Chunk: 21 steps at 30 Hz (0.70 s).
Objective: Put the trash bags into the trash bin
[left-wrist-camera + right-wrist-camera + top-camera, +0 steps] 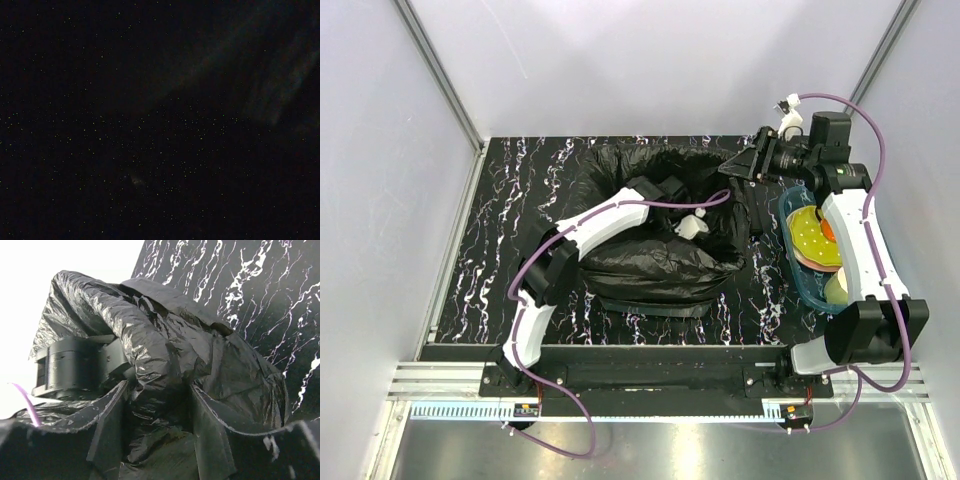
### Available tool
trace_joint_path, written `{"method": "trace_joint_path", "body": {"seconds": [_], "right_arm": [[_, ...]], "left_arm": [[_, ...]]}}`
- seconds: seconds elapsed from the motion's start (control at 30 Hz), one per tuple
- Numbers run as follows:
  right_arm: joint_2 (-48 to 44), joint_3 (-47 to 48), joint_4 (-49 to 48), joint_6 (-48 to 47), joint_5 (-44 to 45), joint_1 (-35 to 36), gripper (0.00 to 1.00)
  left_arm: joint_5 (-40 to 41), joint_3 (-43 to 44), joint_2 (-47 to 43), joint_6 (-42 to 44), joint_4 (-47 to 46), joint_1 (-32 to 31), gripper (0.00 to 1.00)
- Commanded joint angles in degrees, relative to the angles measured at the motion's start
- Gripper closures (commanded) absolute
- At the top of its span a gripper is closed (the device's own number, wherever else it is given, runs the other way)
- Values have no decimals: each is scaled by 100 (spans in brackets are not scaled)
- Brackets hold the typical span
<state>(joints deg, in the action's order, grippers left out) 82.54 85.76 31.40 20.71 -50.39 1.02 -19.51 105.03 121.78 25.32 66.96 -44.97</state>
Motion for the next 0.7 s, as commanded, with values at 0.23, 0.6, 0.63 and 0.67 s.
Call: {"method": "trace_joint_path", "body": {"seconds": [0.23,0.6,0.63,0.67], "right_arm": [[60,442,270,-655,776,285,56],[-19,416,253,-814,1058,417,58],[-19,398,253,-832,1092,434,58],[-36,389,253,-840,1102,452,58]], "left_arm": [[-27,466,-909,333,-218,-20,36],[-272,228,-1981,614,-780,23,35],[-343,245,-2061,649,-824,41,35],[-387,254,-2131,693,-894,76,34]]}}
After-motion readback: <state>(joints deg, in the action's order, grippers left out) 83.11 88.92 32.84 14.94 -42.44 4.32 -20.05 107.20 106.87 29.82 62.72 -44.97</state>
